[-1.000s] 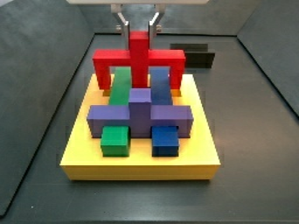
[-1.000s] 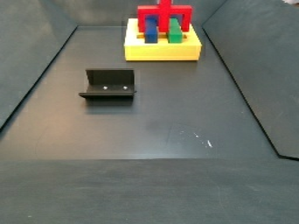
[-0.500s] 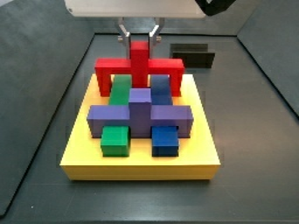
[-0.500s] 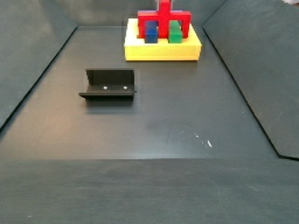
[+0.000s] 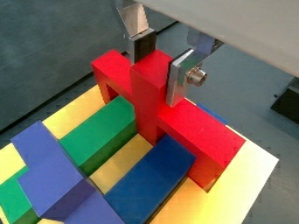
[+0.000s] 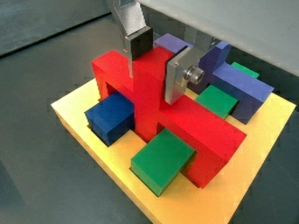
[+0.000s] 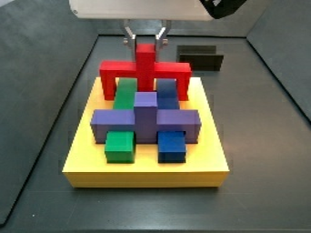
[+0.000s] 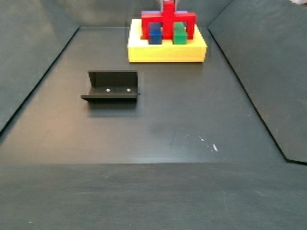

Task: Pick up the red object. Move up. Place the red object on the fixture. Regrasp the red object. Move to above the board. Insert the red object.
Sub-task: Insert the red object.

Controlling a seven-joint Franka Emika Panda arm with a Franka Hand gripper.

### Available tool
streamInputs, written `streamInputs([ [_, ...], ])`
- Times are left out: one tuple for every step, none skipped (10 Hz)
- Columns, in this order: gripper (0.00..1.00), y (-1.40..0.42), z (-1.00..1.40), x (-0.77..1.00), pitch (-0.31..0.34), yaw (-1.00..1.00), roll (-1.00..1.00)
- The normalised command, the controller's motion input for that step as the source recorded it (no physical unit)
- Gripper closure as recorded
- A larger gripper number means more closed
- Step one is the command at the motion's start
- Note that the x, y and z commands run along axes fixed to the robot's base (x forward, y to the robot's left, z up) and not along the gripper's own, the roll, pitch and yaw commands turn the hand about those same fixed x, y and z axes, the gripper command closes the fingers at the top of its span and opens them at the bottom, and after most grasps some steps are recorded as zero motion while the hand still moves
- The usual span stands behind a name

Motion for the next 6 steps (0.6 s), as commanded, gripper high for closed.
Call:
streamInputs([
  [1.0, 0.0, -0.36, 0.33, 0.0, -0.05, 0.03],
  [1.0, 0.0, -0.32, 0.26, 0.0, -0.03, 0.05],
  [1.0, 0.0, -0.35, 0.27, 0.0, -0.03, 0.04],
  [1.0, 0.0, -0.36, 0.2, 0.0, -0.05, 0.02],
  [1.0, 0.0, -0.43, 0.0, -0.019, 0.0, 0.02],
  [1.0, 0.01, -0.45, -0.11, -0.081, 0.01, 0.0],
])
